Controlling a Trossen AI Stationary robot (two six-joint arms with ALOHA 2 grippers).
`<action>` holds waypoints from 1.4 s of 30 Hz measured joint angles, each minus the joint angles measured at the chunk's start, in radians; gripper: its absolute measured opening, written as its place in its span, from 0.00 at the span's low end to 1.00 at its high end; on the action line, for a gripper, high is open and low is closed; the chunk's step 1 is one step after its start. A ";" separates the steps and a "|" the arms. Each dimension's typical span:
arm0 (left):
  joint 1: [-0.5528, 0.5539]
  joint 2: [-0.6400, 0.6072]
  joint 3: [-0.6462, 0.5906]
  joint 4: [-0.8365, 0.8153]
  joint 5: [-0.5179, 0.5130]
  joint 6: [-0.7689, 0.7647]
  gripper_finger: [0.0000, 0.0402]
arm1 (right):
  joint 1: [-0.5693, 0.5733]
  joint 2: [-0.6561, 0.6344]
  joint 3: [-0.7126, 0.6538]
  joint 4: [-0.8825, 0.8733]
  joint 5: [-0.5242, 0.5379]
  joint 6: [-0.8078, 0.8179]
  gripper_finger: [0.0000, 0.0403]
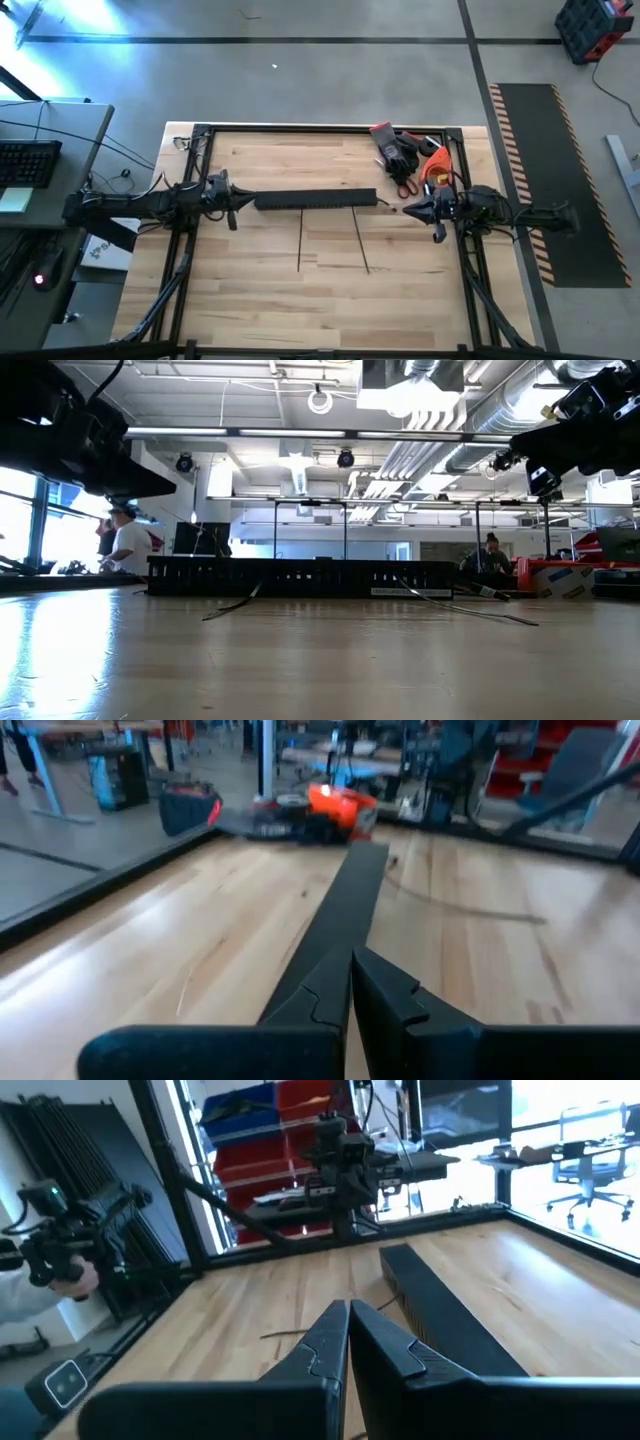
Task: Ziptie cables
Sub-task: Return to Home Position
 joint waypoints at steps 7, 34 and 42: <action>0.000 0.061 0.000 0.000 0.000 -0.024 0.00 | 0.000 0.049 0.000 0.000 0.005 0.000 0.00; -0.018 -0.231 0.002 0.024 0.000 -0.024 0.00 | 0.016 -0.031 0.000 0.012 0.011 0.001 0.00; -0.021 -0.231 0.000 0.029 -0.001 -0.025 0.00 | 0.017 -0.031 -0.001 0.002 0.007 0.001 0.00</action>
